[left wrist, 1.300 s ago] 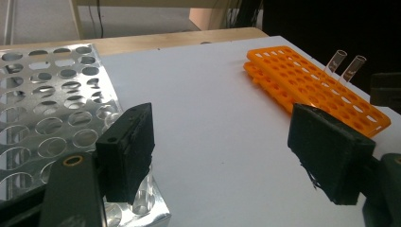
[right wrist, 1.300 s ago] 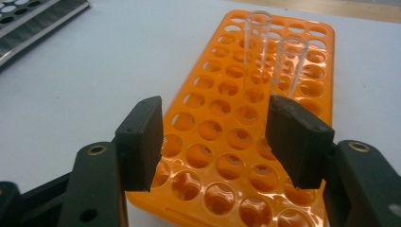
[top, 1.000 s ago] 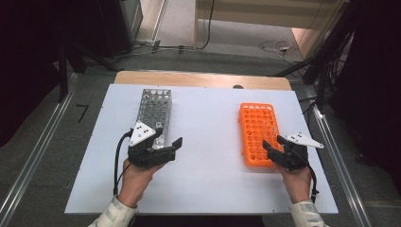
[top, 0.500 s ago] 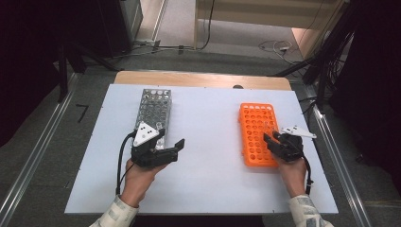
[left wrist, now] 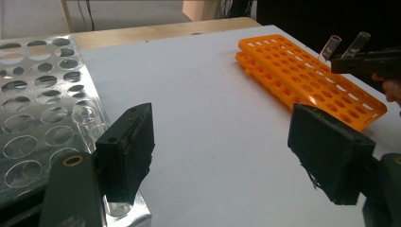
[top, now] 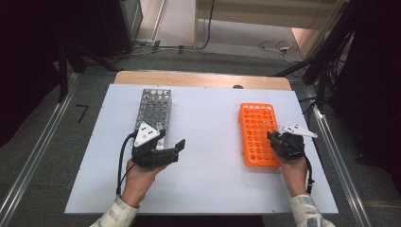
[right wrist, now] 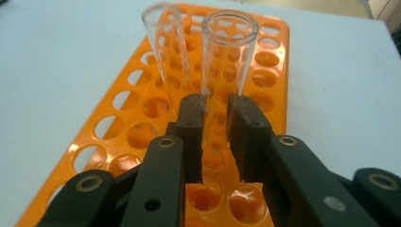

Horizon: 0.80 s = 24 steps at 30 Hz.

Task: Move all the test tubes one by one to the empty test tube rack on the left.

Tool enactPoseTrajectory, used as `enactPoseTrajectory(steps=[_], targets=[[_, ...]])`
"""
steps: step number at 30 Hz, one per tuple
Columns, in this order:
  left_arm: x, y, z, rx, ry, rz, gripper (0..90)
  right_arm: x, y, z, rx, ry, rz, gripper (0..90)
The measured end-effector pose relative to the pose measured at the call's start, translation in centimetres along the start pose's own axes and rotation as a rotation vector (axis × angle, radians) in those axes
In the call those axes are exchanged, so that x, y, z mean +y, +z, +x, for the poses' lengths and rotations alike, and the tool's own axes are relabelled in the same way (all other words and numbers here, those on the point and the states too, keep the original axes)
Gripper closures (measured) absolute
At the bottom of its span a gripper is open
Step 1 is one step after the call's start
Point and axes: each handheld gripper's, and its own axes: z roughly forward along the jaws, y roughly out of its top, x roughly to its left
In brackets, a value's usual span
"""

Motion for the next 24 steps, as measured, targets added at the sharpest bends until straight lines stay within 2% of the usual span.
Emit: enactPoseTrajectory(steps=[4,8,16,24], targets=[[0.0,0.0,0.0,0.007,0.003,0.005,23.1,0.7,-1.3,0.1,-0.017,-0.002,-0.026,72.7],[-0.1,0.3,-0.1,0.032,0.006,0.015,18.0,1.3,-2.7,0.2,-0.017,0.007,-0.041,72.8],[-0.3,0.7,-0.8,0.044,0.038,0.018,13.9,1.5,-4.4,0.9,0.024,-0.005,-0.040,72.8],[-0.5,0.7,-0.9,0.040,0.035,0.015,13.9,1.7,-5.4,2.7,0.076,-0.042,-0.034,72.8]])
